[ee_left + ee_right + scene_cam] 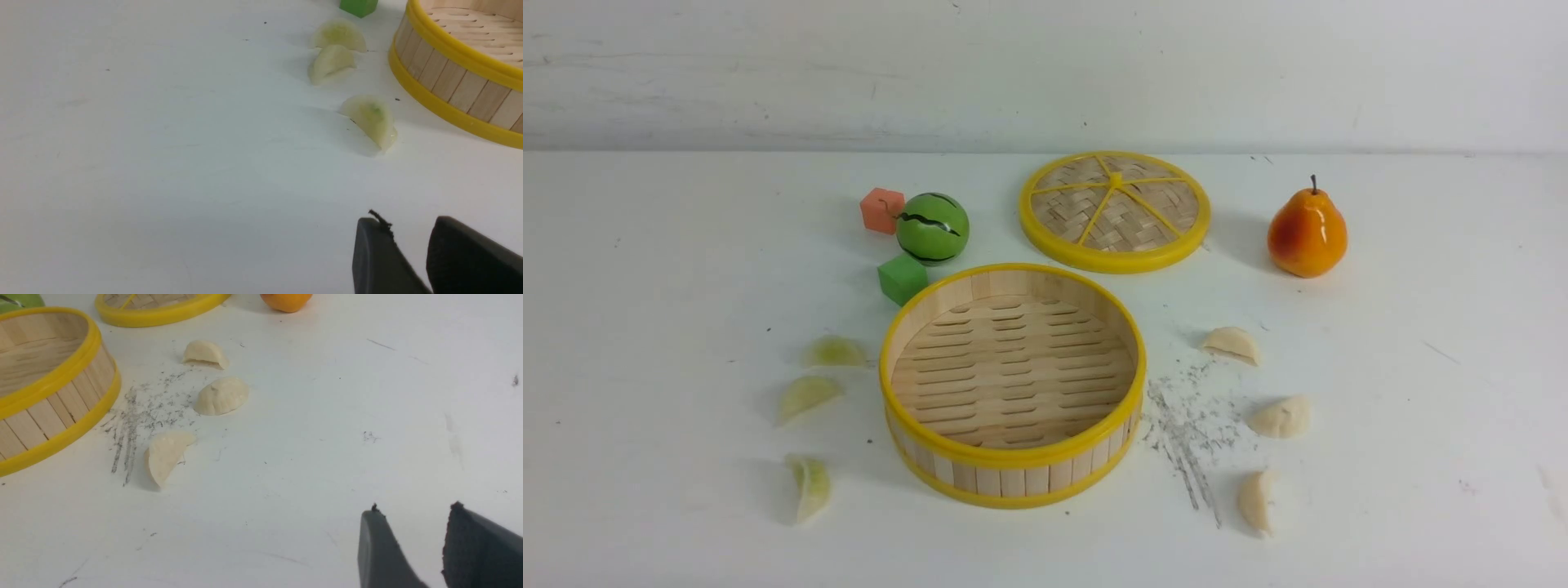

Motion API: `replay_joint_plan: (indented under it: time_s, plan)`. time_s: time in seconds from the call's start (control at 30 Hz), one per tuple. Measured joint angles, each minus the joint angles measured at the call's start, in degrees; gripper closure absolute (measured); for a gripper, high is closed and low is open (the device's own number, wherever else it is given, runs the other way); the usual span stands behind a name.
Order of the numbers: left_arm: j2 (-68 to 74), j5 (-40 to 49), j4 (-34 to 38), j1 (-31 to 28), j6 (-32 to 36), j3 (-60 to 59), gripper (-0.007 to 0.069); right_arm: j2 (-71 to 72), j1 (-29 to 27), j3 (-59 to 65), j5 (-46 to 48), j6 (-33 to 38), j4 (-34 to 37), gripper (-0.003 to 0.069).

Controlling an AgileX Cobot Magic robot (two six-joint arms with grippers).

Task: Put the dumplings into the steamer on the white table.
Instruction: 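Reach for and grasp a dumpling on the table with the left gripper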

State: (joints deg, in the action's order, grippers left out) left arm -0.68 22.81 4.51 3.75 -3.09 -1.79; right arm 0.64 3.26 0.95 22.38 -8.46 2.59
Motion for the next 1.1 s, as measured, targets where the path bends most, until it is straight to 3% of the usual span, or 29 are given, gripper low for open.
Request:
replay_joint_plan:
  time_s: [0.7,0.8,0.93,1.1]
  plan:
    - [0.0,-0.5,-2.2,0.0,0.1,0.0,0.0425,0.0,0.0,0.0,0.0,0.0,-0.4,0.0419]
    - [0.0,-2.7,-2.2,0.0,0.1,0.0,0.0424,0.0,0.0,0.0,0.0,0.0,-0.6,0.0419]
    - [0.0,-12.5,-2.5,0.0,0.1,0.0,0.0426,0.0,0.0,0.1,-1.3,0.0,-2.6,0.0419]
    - [0.0,-18.0,-2.6,0.0,0.1,0.0,0.0424,0.0,0.0,0.6,-8.0,0.0,-5.5,0.0419]
